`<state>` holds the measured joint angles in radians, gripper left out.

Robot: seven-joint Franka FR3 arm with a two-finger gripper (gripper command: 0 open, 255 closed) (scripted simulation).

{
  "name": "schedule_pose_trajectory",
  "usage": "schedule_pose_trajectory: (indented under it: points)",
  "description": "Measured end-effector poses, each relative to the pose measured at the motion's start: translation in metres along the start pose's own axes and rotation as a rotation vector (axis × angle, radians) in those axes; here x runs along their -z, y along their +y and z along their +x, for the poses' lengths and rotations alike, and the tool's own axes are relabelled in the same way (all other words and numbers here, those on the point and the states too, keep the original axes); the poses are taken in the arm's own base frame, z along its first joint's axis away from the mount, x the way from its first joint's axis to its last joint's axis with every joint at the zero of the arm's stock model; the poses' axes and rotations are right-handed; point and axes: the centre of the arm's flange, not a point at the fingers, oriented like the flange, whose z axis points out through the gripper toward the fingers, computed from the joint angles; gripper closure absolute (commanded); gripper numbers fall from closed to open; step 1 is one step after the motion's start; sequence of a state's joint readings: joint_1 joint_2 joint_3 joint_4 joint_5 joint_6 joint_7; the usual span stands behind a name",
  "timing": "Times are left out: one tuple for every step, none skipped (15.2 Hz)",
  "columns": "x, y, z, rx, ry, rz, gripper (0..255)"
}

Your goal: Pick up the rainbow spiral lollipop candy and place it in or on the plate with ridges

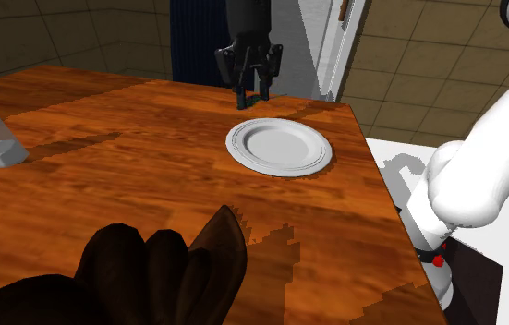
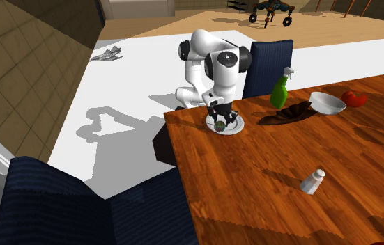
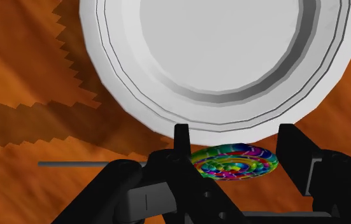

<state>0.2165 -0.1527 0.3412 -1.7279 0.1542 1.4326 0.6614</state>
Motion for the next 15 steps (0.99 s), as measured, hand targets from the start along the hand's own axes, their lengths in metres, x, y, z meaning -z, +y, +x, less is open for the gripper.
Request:
schedule_pose_trajectory:
  points:
    - [0.006, 0.0, -0.002, 0.0, 0.0, 0.0, 255]
    - [0.011, 0.0, -0.002, 0.0, 0.0, 0.0, 255]
    - [0.017, 0.001, -0.003, 0.0, 0.0, 0.0, 255]
    - [0.022, 0.0, -0.004, 0.0, 0.0, 0.0, 255]
    - [0.028, 0.0, -0.005, 0.0, 0.0, 0.0, 255]
    - [0.033, -0.001, -0.006, 0.0, 0.0, 0.0, 255]
    - [0.039, 0.0, -0.006, 0.0, 0.0, 0.0, 255]
    - [0.039, 0.0, -0.006, 0.0, 0.0, 0.0, 0]
    - [0.039, 0.0, -0.006, 0.0, 0.0, 0.0, 0]
    - [0.035, -0.008, -0.004, -0.026, -0.006, -0.018, 0]
    - [0.03, -0.021, 0.002, -0.084, -0.016, -0.045, 0]
    - [0.025, -0.032, 0.01, -0.16, -0.028, -0.078, 0]
    - [0.017, -0.046, 0.018, -0.239, -0.041, -0.114, 0]
    - [0.006, -0.057, 0.026, -0.324, -0.054, -0.151, 0]
    - [-0.002, -0.068, 0.036, -0.399, -0.064, -0.183, 0]
